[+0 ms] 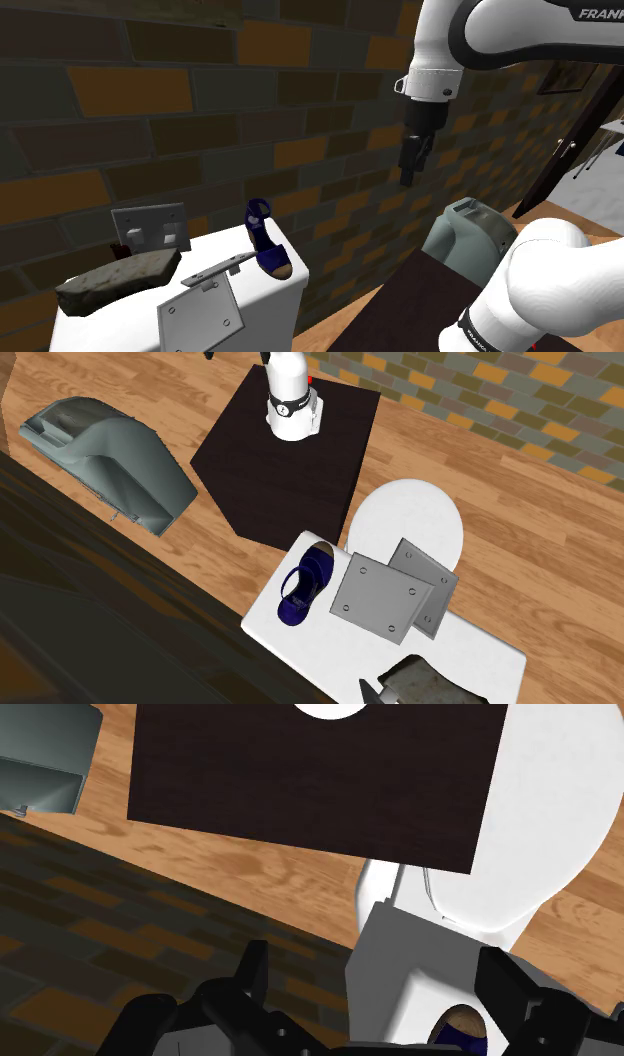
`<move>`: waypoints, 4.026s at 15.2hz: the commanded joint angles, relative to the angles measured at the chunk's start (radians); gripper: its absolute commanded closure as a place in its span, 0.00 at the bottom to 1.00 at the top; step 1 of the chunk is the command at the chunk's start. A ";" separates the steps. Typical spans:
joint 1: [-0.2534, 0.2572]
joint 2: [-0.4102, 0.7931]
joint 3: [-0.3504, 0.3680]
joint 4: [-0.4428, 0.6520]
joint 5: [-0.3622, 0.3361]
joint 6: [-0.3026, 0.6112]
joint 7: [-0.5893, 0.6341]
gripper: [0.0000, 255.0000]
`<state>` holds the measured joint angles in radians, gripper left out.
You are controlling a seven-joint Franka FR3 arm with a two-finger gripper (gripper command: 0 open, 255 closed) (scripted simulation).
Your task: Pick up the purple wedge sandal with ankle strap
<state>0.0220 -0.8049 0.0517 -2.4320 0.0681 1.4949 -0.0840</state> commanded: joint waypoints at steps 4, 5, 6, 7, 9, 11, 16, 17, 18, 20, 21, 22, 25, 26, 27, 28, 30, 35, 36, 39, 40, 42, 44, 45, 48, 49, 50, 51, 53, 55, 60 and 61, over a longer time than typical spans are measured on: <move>0.013 0.051 0.028 -0.028 0.036 0.120 0.022 0.00; 0.018 0.071 0.037 -0.035 0.047 0.160 0.029 0.00; 0.022 0.092 0.046 -0.040 0.058 0.200 0.036 0.00; 0.026 0.115 0.056 -0.043 0.068 0.240 0.042 0.00; 0.034 0.163 0.075 -0.046 0.088 0.319 0.054 0.00; 0.042 0.215 0.093 -0.044 0.105 0.397 0.066 0.00; 0.057 0.361 0.140 -0.011 0.136 0.583 0.094 0.00; 0.060 0.393 0.149 0.000 0.140 0.618 0.100 0.00; 0.062 0.424 0.158 0.012 0.143 0.653 0.106 0.00; 0.066 0.489 0.176 0.040 0.145 0.718 0.120 0.00; 0.067 0.522 0.184 0.056 0.144 0.750 0.127 0.00; 0.069 0.555 0.193 0.073 0.142 0.780 0.134 0.00; 0.073 0.655 0.216 0.132 0.128 0.865 0.161 0.00; 0.074 0.688 0.223 0.155 0.121 0.890 0.171 0.00; 0.076 0.722 0.229 0.178 0.112 0.915 0.182 0.00; 0.077 0.725 0.229 0.180 0.111 0.917 0.183 0.00; 0.077 0.739 0.230 0.166 0.110 0.945 0.182 0.00; 0.079 0.782 0.233 0.132 0.106 1.021 0.179 0.00; 0.079 0.782 0.233 0.132 0.106 1.021 0.179 0.00; 0.080 0.782 0.234 0.133 0.106 1.020 0.180 1.00; 0.079 0.782 0.233 0.133 0.106 1.020 0.180 1.00; 0.079 0.782 0.233 0.133 0.106 1.020 0.180 1.00; 0.079 0.781 0.233 0.133 0.107 1.020 0.179 1.00; 0.079 0.782 0.233 0.133 0.106 1.020 0.179 1.00; 0.079 0.774 0.233 0.138 0.107 1.007 0.180 1.00; 0.079 0.765 0.232 0.143 0.108 0.994 0.180 1.00; 0.078 0.758 0.232 0.150 0.109 0.980 0.180 1.00; 0.078 0.750 0.231 0.156 0.109 0.966 0.181 1.00; 0.077 0.736 0.230 0.169 0.110 0.939 0.182 1.00; 0.077 0.723 0.229 0.183 0.111 0.911 0.184 1.00; 0.075 0.693 0.225 0.222 0.111 0.844 0.188 1.00; 0.074 0.688 0.225 0.231 0.111 0.830 0.189 1.00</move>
<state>0.0961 -0.1097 0.2762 -2.2078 0.1787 2.3381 0.1028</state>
